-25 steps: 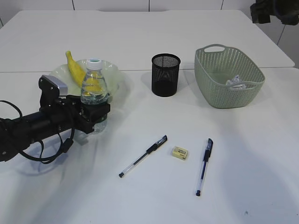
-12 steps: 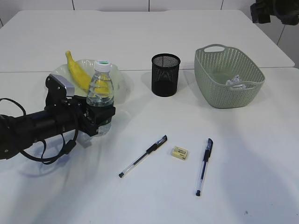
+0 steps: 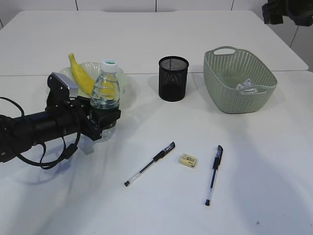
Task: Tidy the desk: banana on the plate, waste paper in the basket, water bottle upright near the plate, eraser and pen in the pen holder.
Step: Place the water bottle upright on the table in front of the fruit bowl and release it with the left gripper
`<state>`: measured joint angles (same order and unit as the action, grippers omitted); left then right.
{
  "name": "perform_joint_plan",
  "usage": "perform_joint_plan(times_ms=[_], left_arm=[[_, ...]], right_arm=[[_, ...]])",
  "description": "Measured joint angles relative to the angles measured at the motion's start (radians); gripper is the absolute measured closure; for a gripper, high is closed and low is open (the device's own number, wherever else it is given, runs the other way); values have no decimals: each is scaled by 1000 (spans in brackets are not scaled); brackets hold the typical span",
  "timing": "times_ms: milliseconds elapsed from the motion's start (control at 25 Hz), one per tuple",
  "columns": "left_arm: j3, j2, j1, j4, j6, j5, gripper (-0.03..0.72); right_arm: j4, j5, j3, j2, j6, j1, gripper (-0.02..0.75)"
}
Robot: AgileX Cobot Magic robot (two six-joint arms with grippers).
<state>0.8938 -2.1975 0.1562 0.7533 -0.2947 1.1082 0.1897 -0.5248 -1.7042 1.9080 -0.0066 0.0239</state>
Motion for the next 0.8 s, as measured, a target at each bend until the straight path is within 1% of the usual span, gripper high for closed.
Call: perform_joint_plan(times_ms=[800], left_arm=[[0,0,0,0,29,0,281]], right_arm=[[0,3,0,0,0,0,152]])
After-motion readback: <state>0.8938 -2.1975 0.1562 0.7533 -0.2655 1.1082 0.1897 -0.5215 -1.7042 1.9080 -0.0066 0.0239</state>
